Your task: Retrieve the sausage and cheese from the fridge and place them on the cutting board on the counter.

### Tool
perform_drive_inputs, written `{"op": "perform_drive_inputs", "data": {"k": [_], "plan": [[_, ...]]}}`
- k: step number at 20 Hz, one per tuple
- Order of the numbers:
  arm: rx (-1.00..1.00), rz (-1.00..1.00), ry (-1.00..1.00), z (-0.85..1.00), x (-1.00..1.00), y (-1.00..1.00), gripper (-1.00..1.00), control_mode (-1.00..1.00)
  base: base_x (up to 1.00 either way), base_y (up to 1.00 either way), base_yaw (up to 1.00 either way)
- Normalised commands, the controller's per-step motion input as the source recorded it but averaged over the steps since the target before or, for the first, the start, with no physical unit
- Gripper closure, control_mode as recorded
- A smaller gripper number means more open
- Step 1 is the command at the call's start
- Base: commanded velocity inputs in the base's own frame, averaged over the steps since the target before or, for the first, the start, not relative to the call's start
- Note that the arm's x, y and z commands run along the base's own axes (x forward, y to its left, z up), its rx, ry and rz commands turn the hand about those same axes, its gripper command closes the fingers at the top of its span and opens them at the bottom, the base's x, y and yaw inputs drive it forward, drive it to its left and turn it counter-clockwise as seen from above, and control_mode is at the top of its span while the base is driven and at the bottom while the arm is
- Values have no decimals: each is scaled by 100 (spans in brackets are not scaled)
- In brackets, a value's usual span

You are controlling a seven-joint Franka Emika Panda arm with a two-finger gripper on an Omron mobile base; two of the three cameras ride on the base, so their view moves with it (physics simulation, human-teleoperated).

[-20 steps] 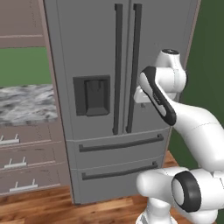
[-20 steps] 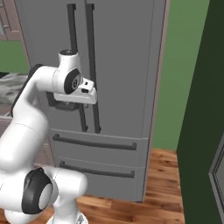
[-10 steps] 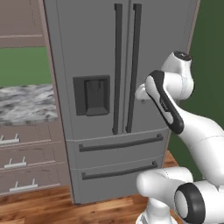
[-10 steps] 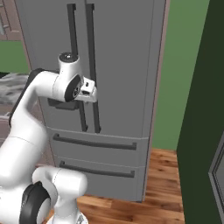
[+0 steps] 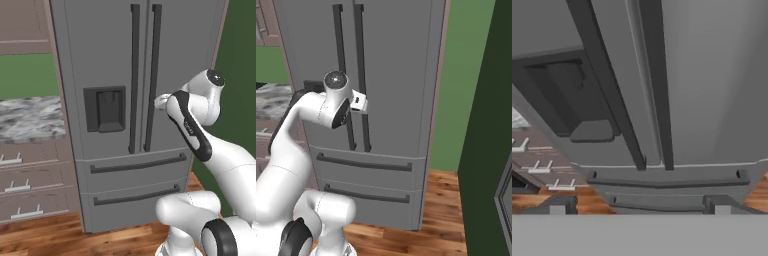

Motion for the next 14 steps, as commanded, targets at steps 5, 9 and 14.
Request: {"op": "perform_drive_inputs", "data": {"k": [5,9,14], "plan": [[0,-9,-5,48,29,-1,-100,-100,0,0,0],[4,-6,-19,40,28,0,-100,-100,0,0,0],[9,-1,-26,26,38,0,-100,-100,0,0,0]]}}
